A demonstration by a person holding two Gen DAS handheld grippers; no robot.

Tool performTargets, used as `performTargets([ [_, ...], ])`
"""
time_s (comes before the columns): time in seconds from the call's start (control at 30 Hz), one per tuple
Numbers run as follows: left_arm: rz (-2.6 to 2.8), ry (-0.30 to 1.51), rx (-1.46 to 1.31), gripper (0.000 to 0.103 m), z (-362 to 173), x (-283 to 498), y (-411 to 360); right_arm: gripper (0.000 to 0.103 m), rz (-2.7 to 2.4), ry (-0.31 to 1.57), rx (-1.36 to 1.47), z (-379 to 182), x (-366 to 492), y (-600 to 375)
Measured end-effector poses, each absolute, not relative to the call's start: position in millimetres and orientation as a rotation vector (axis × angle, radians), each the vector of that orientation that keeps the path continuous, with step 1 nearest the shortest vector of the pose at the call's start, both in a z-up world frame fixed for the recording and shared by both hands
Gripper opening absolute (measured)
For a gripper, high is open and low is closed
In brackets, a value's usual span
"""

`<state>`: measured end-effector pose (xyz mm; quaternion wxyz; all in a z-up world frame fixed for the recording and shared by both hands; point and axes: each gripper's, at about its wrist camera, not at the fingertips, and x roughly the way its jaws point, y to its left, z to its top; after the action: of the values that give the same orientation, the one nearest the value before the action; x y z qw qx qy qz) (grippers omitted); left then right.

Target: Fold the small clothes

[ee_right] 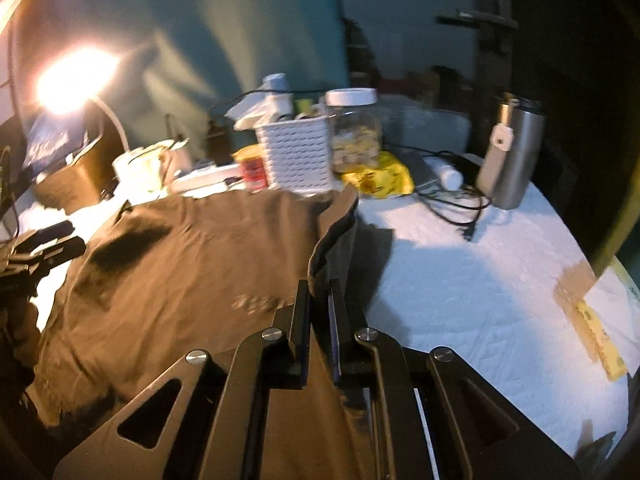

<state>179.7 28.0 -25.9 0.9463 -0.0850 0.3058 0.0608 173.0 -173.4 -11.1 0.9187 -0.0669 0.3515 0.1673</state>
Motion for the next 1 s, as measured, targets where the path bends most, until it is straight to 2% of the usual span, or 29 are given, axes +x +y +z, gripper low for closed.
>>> performTargets([
  [0.57, 0.147, 0.640, -0.200, 0.103, -37.2, 133.0, 43.7, 0.009, 0.438, 0.898, -0.246, -67.1, 128.4, -118.7],
  [1.0, 0.183, 0.633, -0.209, 0.103, -36.9, 118.7, 79.9, 0.010, 0.411, 0.922, -0.285, -58.7, 118.0, -92.7],
])
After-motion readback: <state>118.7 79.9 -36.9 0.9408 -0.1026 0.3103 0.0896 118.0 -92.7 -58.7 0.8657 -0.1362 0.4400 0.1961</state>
